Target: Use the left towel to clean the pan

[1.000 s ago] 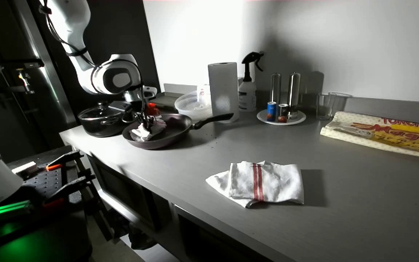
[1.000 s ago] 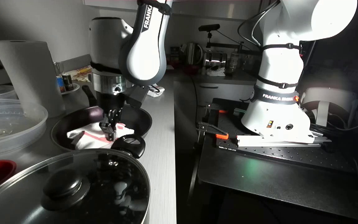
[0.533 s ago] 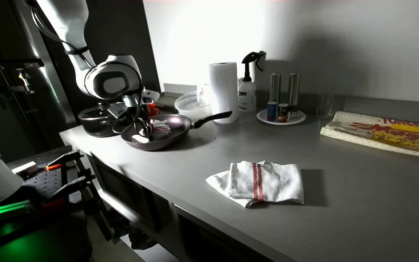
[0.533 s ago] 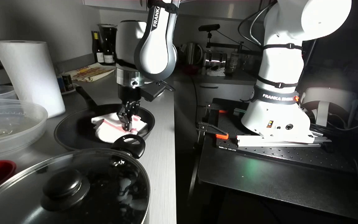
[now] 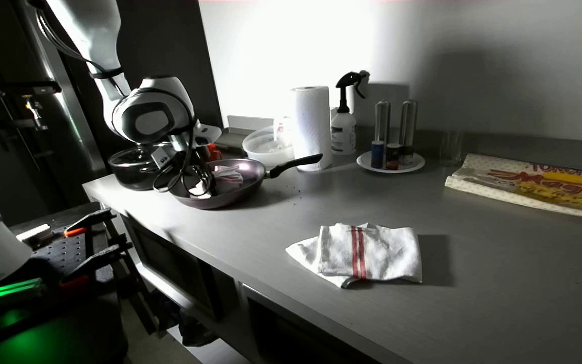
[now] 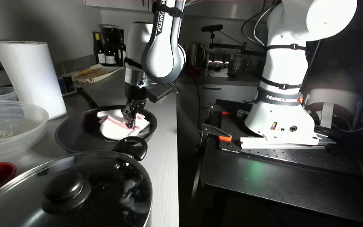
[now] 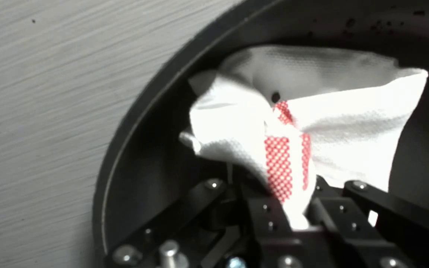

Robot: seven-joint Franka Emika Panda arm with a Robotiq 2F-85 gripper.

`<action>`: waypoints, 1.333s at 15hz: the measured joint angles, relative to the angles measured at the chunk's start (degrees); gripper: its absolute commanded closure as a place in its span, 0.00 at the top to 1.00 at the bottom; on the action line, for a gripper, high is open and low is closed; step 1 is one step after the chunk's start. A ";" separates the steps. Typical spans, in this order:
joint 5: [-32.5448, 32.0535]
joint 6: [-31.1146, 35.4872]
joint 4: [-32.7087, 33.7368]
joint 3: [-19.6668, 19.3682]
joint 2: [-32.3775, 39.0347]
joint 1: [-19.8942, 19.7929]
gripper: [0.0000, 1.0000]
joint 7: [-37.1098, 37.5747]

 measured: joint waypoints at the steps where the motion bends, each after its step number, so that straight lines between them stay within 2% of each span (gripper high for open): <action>1: 0.18 1.34 -0.47 -0.73 -0.03 1.09 0.04 0.00; 6: 1.64 5.57 -3.85 -1.88 -2.58 4.42 0.04 -0.04; 11: 2.93 5.48 -7.53 -1.80 -9.19 3.82 0.04 -0.04; 15: 3.68 3.21 -9.15 -1.62 -14.69 0.79 0.04 -0.02; 20: 4.68 -5.43 -8.73 -0.48 -20.30 -6.52 0.04 -0.01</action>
